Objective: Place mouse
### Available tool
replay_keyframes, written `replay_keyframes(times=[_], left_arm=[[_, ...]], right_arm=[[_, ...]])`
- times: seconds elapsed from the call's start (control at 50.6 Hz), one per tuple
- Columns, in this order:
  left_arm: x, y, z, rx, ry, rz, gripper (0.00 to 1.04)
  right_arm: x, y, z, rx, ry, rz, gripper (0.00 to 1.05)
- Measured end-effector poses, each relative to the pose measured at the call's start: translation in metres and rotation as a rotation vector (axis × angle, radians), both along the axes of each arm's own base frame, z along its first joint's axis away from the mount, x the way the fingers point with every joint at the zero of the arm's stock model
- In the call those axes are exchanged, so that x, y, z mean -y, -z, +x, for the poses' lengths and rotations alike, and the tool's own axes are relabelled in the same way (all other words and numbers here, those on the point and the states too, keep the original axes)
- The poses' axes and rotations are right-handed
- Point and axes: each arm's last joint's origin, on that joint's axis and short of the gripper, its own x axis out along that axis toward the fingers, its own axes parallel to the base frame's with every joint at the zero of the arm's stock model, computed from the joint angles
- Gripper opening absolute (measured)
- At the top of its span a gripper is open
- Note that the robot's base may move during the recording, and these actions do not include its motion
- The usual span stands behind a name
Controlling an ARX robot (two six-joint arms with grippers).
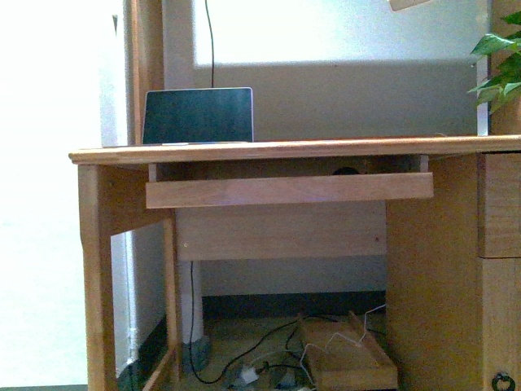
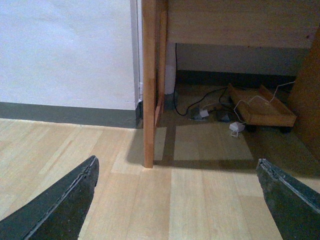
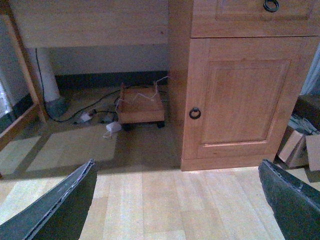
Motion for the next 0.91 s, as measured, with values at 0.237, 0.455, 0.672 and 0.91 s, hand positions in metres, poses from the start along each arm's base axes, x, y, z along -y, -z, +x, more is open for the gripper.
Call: replay_keyframes(times=[0.237, 0.455, 0.672, 0.91], left_arm=[[0.0, 0.0, 0.0, 0.0, 0.0, 0.0, 0.97], [0.0, 0.0, 0.0, 0.0, 0.0, 0.0, 0.97], [0.0, 0.0, 0.0, 0.0, 0.0, 0.0, 0.97], [0.0, 0.0, 0.0, 0.0, 0.0, 0.0, 0.97]], right_arm=[[0.0, 0.0, 0.0, 0.0, 0.0, 0.0, 0.97], [0.0, 0.0, 0.0, 0.0, 0.0, 0.0, 0.97], [0.0, 0.0, 0.0, 0.0, 0.0, 0.0, 0.97], [0.0001, 0.0, 0.0, 0.0, 0.003, 0.0, 0.97]])
